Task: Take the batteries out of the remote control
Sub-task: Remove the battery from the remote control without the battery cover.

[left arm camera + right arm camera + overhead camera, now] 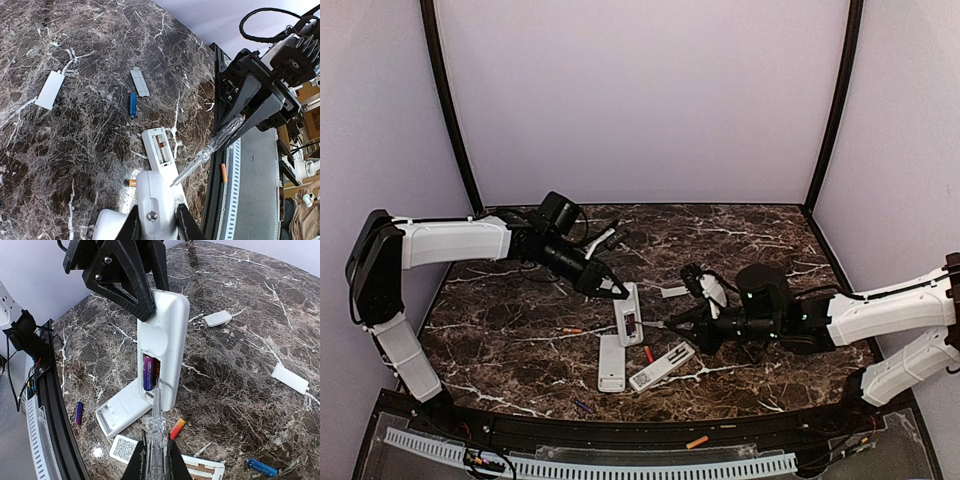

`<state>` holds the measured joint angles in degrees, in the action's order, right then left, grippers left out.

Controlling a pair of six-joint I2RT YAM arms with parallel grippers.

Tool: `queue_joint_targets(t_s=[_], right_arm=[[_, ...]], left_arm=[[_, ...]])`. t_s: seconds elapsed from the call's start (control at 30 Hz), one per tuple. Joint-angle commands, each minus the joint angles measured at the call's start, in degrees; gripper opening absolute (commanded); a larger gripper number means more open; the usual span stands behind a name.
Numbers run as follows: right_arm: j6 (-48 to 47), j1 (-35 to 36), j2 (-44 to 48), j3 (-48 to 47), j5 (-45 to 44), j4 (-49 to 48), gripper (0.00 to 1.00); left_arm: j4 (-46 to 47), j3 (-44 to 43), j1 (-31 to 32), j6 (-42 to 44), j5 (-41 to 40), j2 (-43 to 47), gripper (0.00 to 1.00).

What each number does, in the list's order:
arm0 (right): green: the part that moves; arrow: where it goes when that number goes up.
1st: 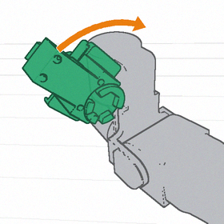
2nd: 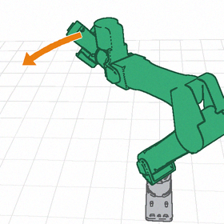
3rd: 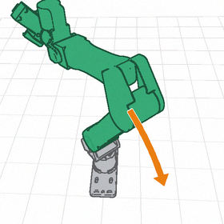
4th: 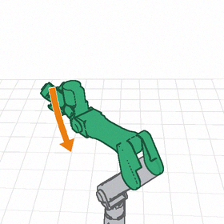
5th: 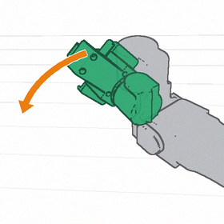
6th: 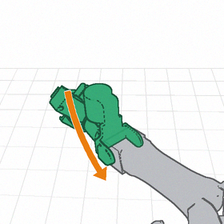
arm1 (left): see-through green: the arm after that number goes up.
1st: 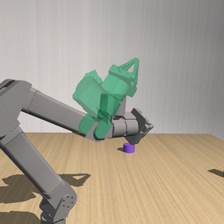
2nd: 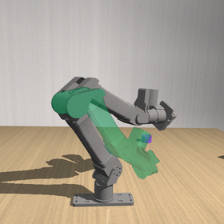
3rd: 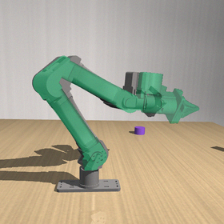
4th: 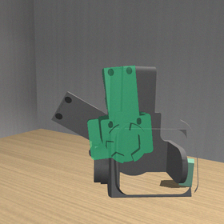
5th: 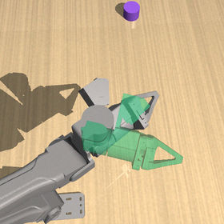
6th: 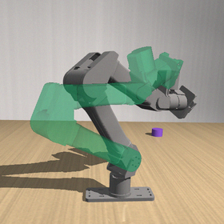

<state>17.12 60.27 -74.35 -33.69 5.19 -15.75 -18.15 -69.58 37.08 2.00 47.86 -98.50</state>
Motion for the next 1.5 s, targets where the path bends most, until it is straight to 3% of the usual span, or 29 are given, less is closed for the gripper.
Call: queue_joint_targets(t_s=[0.0, 0.47, 1.03, 1.3, 1.47], right_arm=[[-1.36, 0.18, 0.06, -0.91, -0.90, 0.60, 0.00], [-1.96, 0.08, -3.78, -2.08, 1.89, -3.83, 0.00], [2.12, -1.53, -2.58, -0.77, 16.03, -11.63, 0.00], [3.42, -1.73, -4.03, 2.32, 13.24, -17.30, 0.00], [4.84, -2.26, -4.05, 1.83, 16.31, -18.06, 0.00]], left_arm=[[-1.52, 0.02, 0.18, 0.89, 3.43, 2.78, 0.00], [-1.24, -0.20, 0.31, 0.52, 6.40, 2.38, 0.00], [2.13, 1.17, 0.45, -1.12, 5.87, 2.72, 0.00], [3.38, 1.88, 0.45, -2.84, 9.62, 2.74, 0.00], [2.54, 1.96, 0.45, -2.78, 10.04, 3.18, 0.00]])
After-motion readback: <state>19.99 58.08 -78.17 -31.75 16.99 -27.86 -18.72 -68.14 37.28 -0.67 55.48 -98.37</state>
